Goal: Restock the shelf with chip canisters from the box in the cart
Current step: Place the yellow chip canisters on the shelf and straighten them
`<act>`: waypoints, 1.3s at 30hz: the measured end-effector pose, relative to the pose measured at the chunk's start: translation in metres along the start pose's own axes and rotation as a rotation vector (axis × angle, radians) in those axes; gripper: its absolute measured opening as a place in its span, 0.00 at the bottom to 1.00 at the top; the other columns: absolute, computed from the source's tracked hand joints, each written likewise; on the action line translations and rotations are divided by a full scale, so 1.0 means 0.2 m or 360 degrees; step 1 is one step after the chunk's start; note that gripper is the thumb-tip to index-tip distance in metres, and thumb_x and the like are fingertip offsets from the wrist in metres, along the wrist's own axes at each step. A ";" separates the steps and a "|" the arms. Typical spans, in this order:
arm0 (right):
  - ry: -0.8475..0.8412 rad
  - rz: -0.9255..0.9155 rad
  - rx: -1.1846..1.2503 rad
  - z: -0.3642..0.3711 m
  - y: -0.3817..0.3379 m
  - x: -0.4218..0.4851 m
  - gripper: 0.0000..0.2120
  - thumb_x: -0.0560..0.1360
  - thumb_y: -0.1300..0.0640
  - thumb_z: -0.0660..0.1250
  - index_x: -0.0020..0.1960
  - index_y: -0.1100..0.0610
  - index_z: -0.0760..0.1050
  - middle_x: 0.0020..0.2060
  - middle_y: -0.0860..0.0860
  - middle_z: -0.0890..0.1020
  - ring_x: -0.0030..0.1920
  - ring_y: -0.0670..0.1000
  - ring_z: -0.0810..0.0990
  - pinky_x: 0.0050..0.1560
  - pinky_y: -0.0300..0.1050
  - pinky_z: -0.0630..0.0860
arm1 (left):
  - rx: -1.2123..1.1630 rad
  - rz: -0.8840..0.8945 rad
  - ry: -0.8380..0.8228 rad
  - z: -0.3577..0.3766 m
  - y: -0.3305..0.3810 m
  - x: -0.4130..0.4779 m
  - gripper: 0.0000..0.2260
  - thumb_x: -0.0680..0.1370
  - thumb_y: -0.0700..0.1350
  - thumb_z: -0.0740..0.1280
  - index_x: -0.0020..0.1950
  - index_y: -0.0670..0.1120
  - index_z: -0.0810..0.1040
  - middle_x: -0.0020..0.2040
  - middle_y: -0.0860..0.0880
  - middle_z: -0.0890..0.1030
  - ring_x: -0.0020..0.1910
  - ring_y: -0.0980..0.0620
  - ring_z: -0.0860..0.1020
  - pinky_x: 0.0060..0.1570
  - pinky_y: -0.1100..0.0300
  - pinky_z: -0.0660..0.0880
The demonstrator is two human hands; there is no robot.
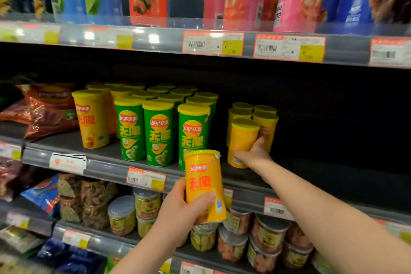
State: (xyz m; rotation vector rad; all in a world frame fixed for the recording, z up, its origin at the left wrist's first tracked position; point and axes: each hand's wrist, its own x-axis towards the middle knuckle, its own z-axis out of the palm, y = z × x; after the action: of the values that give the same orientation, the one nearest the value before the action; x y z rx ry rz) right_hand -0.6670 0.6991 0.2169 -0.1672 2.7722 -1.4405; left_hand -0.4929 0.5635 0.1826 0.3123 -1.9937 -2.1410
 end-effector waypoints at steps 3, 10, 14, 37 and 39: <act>-0.0127 -0.0041 -0.0065 -0.03 0.04 0.02 0.38 0.73 0.54 0.71 0.73 0.56 0.50 0.69 0.57 0.67 0.67 0.59 0.70 0.64 0.52 0.69 | -0.0007 -0.0007 0.0012 0.02 0.00 0.01 0.19 0.66 0.53 0.75 0.54 0.54 0.73 0.47 0.52 0.83 0.41 0.56 0.83 0.38 0.63 0.76; -0.0228 -0.0058 -0.0075 -0.02 0.05 0.04 0.38 0.70 0.51 0.74 0.72 0.57 0.56 0.68 0.57 0.69 0.66 0.58 0.70 0.65 0.53 0.69 | -0.0003 -0.0024 0.0010 0.06 0.00 0.03 0.19 0.68 0.53 0.75 0.55 0.56 0.72 0.50 0.52 0.82 0.41 0.57 0.83 0.39 0.63 0.76; -0.0243 -0.0096 -0.0138 -0.03 0.07 0.05 0.38 0.70 0.53 0.74 0.71 0.57 0.56 0.68 0.57 0.68 0.67 0.57 0.69 0.64 0.52 0.69 | -0.0027 0.0001 0.0011 0.07 0.01 0.04 0.22 0.65 0.55 0.76 0.54 0.56 0.72 0.49 0.52 0.83 0.42 0.57 0.83 0.39 0.63 0.77; -0.0097 -0.0170 -0.0175 0.03 0.07 0.11 0.32 0.70 0.53 0.74 0.67 0.57 0.61 0.62 0.55 0.73 0.61 0.56 0.73 0.54 0.46 0.70 | 0.0030 -0.0032 -0.0038 0.09 -0.02 0.10 0.22 0.61 0.55 0.72 0.53 0.55 0.73 0.48 0.52 0.83 0.42 0.56 0.83 0.39 0.63 0.77; -0.0088 -0.0170 -0.0167 0.03 0.07 0.12 0.32 0.69 0.53 0.74 0.67 0.57 0.62 0.61 0.55 0.73 0.61 0.56 0.74 0.53 0.46 0.70 | 0.0041 -0.0035 -0.0036 0.09 -0.02 0.10 0.23 0.61 0.55 0.72 0.54 0.55 0.73 0.49 0.52 0.83 0.43 0.56 0.83 0.40 0.63 0.78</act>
State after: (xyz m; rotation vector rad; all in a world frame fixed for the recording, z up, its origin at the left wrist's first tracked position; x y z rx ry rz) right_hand -0.6917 0.6989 0.2032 -0.3559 2.8347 -1.2890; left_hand -0.5172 0.5750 0.1799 0.3166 -2.0410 -2.1432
